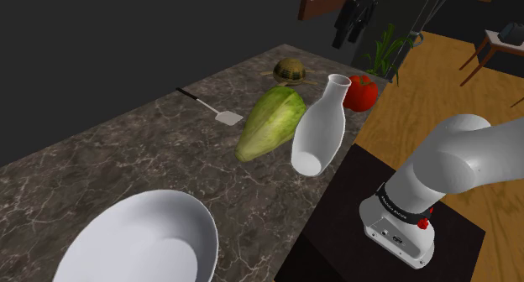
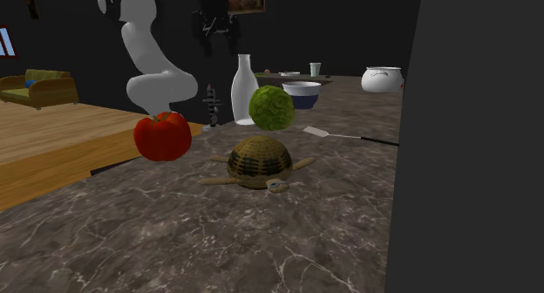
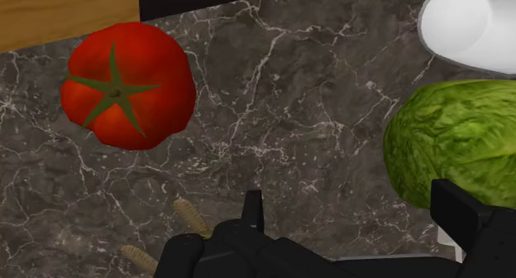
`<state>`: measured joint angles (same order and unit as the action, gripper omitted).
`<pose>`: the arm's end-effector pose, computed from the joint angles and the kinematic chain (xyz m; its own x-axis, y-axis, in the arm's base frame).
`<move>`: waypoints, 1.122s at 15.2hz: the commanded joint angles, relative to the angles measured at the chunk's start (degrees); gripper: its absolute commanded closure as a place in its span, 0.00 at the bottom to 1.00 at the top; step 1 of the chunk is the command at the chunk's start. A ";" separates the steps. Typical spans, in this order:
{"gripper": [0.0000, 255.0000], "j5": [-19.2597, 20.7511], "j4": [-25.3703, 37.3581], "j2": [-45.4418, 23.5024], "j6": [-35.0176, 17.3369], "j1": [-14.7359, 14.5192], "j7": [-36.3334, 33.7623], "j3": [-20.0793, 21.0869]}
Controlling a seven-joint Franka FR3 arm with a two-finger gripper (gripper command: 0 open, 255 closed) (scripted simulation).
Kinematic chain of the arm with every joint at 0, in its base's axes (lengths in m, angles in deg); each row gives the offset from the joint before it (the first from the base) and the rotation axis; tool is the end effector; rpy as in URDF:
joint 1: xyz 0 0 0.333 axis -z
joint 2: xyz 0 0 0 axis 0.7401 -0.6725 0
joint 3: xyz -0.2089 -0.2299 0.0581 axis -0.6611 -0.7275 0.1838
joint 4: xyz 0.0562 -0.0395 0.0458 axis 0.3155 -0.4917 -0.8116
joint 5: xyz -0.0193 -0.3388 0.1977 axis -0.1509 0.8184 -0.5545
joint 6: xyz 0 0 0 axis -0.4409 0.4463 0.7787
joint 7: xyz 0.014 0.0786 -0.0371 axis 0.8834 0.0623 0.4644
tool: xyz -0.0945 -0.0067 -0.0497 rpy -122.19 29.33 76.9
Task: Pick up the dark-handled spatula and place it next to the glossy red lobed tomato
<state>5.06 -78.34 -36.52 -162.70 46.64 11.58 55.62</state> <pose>0.3223 0.0109 0.6108 0.9891 0.1284 0.0715 0.1316 -0.9904 -0.0418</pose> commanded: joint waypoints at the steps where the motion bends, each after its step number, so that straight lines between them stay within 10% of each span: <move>1: 0.00 0.00 0.00 0.00 0.00 0.00 0.00 0.00; 17: 0.00 -1.56 7.55 -26.78 -19.77 -3.67 -10.71 11.69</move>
<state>3.37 -71.23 -61.61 -181.16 43.28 1.87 66.44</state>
